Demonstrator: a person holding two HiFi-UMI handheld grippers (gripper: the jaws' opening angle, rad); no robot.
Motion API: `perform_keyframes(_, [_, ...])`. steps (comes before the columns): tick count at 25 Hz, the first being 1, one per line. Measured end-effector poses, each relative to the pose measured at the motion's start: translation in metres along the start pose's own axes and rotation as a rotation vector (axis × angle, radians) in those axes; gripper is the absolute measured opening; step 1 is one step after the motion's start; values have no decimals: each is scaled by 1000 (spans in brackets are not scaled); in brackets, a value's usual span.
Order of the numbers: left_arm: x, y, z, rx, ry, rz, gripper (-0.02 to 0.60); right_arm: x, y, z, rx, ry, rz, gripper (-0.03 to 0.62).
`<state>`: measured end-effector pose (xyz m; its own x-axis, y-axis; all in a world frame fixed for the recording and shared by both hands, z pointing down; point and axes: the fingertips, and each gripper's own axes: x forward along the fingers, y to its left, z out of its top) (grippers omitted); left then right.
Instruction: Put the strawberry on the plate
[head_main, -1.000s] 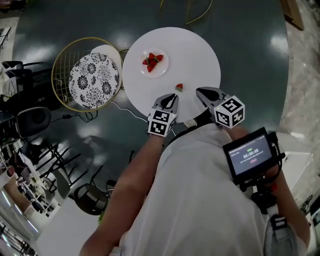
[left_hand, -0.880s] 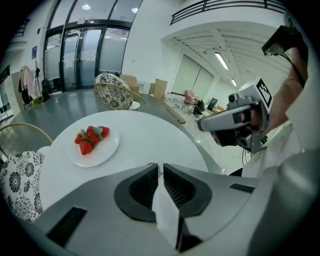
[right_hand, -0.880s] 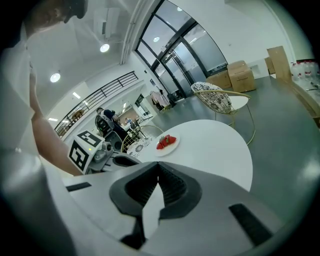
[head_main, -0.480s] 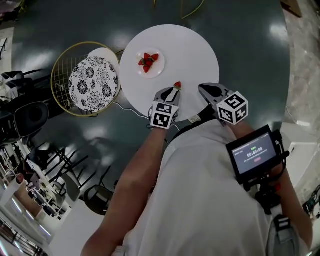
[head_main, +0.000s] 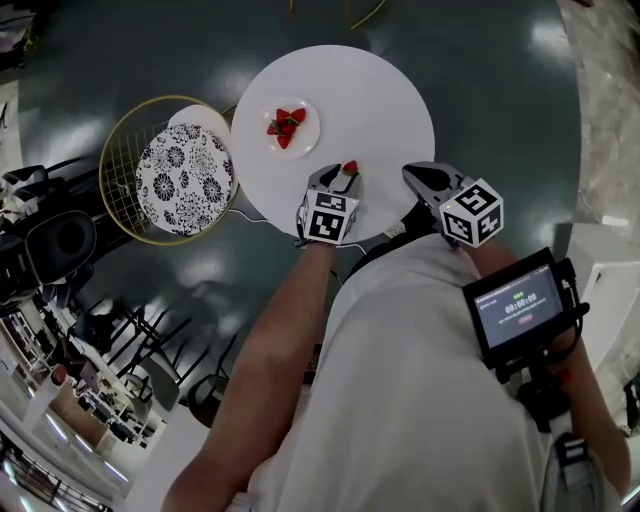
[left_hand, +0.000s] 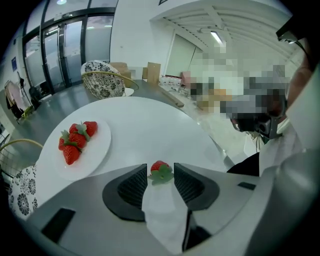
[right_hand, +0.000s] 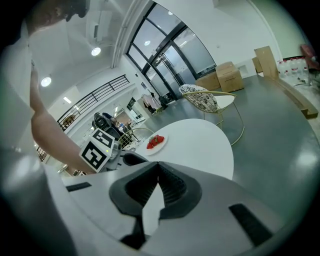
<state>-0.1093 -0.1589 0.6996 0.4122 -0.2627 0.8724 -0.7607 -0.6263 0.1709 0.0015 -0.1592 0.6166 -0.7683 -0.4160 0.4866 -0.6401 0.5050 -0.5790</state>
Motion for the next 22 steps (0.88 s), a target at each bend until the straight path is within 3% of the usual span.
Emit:
perform_keyframes(4, [4,0,-7,25,62,0,147,-1,1,-2,10,1,-6,8])
perform_keyframes(10, [6,1,-8,22,80,-6,144,1,0,1,9,-1,-5,8])
perform_keyframes(22, [-8,2,1,-51,30,9,141,5,4,5,-14,16,14,8])
